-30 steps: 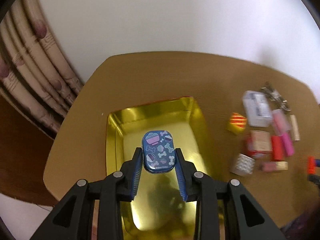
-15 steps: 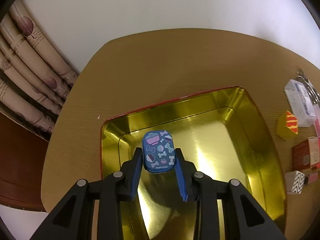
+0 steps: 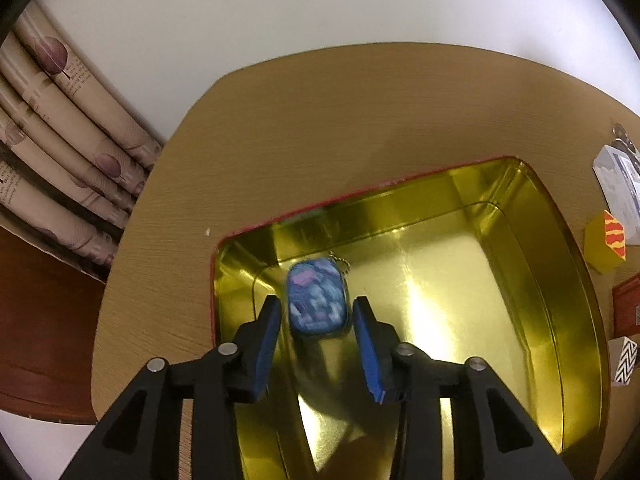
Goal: Organize rigid objects
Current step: 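Carry the blue tin into the tray with the left gripper while the right gripper grasps the red tape measure, then lower the red tape measure into the tray and open the right gripper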
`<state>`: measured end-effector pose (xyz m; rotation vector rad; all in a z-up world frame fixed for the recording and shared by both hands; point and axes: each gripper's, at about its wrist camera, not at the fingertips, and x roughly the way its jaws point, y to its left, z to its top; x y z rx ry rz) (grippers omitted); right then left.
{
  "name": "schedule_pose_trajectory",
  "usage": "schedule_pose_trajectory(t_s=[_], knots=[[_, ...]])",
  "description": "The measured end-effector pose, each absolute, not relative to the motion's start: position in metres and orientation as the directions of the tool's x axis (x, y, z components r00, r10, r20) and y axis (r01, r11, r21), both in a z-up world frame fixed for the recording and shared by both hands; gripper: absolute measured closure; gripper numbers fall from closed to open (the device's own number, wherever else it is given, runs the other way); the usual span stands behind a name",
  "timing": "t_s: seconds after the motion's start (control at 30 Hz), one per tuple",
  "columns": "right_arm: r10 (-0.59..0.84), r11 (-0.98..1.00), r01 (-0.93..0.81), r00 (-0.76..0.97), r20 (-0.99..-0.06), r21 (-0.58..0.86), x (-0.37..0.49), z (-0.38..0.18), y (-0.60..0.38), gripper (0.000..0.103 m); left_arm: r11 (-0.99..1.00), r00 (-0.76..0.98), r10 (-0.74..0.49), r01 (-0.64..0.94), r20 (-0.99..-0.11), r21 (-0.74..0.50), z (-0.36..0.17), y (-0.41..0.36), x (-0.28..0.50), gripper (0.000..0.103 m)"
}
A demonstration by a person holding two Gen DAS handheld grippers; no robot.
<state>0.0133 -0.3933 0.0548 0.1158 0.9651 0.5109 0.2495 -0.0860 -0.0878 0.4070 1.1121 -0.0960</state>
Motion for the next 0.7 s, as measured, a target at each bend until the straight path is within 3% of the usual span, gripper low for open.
schedule_pose_trajectory(t_s=[0.1, 0.33, 0.4, 0.47, 0.7], knots=[[0.473, 0.872, -0.362, 0.461, -0.751, 0.328, 0.017, 0.056, -0.392, 0.057, 0.928, 0.455, 0.116, 0.266, -0.883, 0.259, -0.084, -0.083, 0.247, 0.064], [0.51, 0.848, -0.41, 0.458, -0.728, 0.336, 0.042, 0.074, -0.359, 0.059, 0.984, 0.552, -0.002, 0.148, -0.834, 0.096, -0.035, -0.06, 0.2, 0.064], [0.529, 0.83, -0.448, 0.447, -0.721, 0.331, 0.054, 0.08, -0.335, 0.07, 0.994, 0.597, -0.019, 0.101, -0.802, 0.052, -0.02, -0.053, 0.175, 0.063], [0.548, 0.813, -0.476, 0.43, -0.717, 0.336, 0.066, 0.085, -0.309, 0.071, 0.998, 0.632, 0.004, 0.043, -0.775, 0.04, -0.008, -0.045, 0.145, 0.061], [0.521, 0.806, -0.526, 0.411, -0.748, 0.272, 0.125, 0.077, -0.232, 0.072, 0.991, 0.621, -0.048, -0.066, -0.782, -0.113, -0.019, -0.015, 0.071, 0.054]])
